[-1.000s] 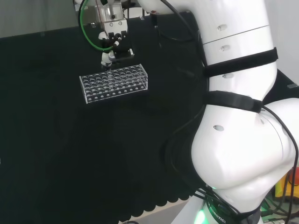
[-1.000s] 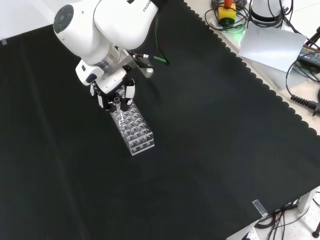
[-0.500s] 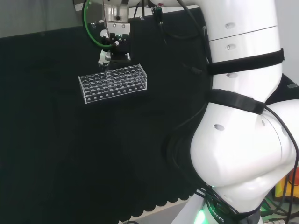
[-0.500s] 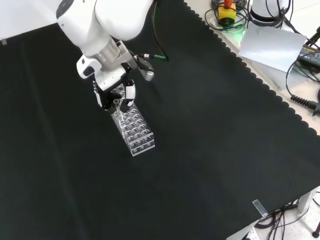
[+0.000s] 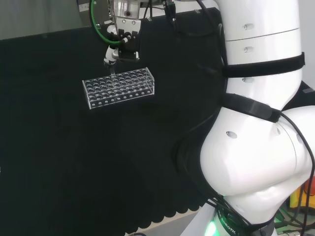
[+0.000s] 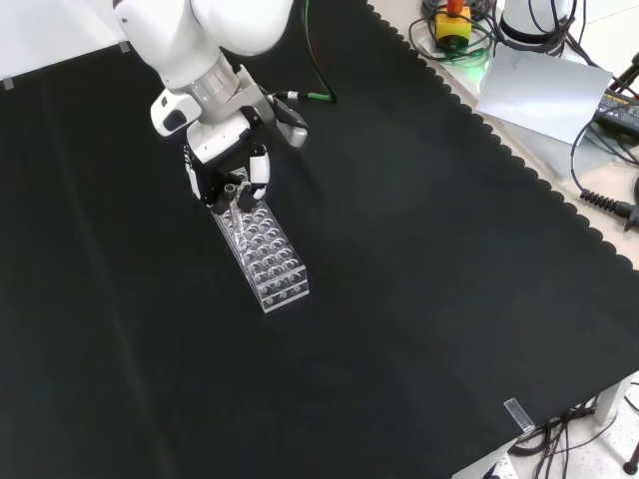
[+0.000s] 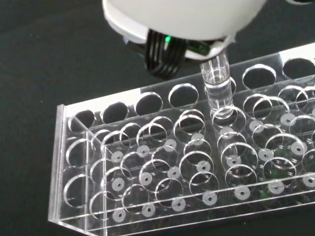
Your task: Pick up the test tube.
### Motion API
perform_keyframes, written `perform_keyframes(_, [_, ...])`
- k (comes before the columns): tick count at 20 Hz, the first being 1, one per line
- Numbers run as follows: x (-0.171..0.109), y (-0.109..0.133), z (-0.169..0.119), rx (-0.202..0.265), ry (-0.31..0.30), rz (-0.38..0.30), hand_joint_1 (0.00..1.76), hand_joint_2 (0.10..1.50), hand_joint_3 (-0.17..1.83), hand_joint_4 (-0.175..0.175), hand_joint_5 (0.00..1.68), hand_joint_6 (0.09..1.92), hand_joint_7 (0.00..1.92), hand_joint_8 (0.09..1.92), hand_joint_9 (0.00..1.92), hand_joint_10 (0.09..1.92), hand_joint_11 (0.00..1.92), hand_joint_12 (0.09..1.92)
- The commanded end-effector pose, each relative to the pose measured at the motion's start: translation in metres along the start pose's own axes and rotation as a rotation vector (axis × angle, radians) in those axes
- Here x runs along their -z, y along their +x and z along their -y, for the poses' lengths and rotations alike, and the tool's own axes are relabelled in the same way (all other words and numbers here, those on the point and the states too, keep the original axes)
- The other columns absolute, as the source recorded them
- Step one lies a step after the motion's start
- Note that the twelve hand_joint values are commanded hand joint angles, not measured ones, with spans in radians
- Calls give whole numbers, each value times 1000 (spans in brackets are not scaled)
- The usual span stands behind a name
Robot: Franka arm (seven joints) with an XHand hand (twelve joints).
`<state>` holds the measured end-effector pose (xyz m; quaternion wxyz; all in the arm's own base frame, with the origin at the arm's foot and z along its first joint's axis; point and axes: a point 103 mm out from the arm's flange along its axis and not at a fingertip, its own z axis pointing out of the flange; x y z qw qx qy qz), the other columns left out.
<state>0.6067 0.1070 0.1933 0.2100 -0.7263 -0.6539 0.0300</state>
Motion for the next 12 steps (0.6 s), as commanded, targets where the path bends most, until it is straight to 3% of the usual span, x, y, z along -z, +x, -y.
perform_keyframes(1, [19,0,9,7,-17,-30,1323,566,793,-175,1300,639,1354,647,1554,597,1028,1099])
perform_keyframes(12, [89,-4,35,27,-112,-68,1324,560,803,-175,1302,642,1356,649,1557,598,1031,1098])
